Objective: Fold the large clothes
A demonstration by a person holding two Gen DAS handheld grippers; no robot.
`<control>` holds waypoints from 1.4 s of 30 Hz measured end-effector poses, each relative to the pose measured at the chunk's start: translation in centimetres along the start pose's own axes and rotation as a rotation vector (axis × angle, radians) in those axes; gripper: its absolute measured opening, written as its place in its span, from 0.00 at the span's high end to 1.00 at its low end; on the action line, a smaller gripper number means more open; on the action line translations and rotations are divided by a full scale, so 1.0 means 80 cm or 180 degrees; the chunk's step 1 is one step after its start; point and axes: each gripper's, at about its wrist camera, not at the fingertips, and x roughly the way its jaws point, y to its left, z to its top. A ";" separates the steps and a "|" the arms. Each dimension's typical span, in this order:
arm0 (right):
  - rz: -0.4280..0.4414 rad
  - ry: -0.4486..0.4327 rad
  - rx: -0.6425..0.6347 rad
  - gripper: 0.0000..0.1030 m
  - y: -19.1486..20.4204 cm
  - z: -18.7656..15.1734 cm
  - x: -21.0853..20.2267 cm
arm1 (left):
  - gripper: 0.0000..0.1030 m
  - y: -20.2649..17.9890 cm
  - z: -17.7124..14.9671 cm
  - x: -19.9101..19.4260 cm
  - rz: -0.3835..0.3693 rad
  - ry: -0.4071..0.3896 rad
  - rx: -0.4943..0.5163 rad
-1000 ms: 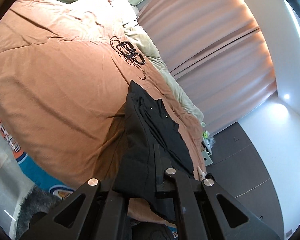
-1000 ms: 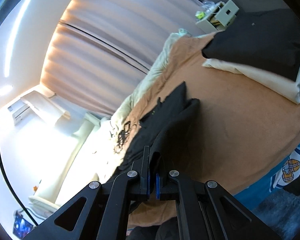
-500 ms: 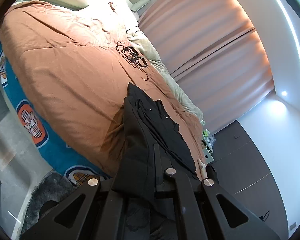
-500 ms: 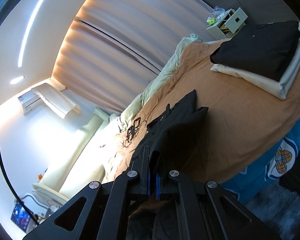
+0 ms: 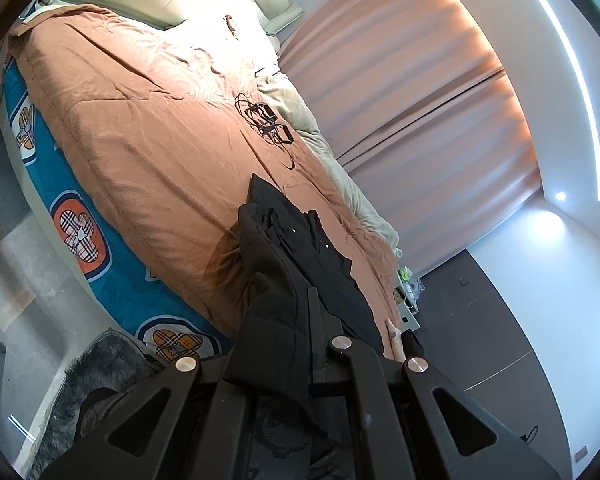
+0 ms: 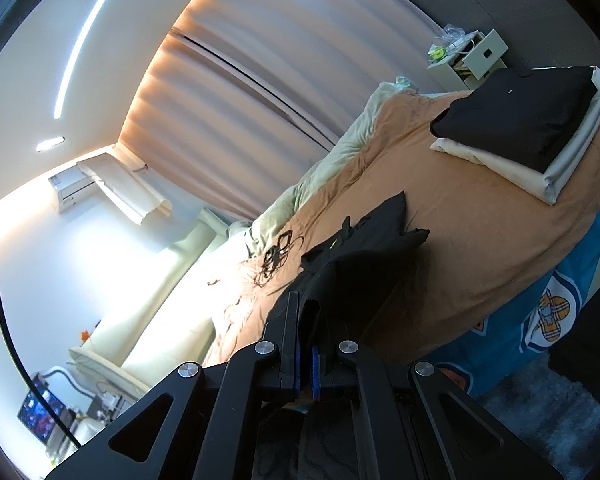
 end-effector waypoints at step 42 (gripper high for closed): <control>-0.0363 0.0208 -0.0913 0.96 0.026 0.230 0.339 | 0.96 -0.122 0.231 0.385 0.0283 0.0136 0.0930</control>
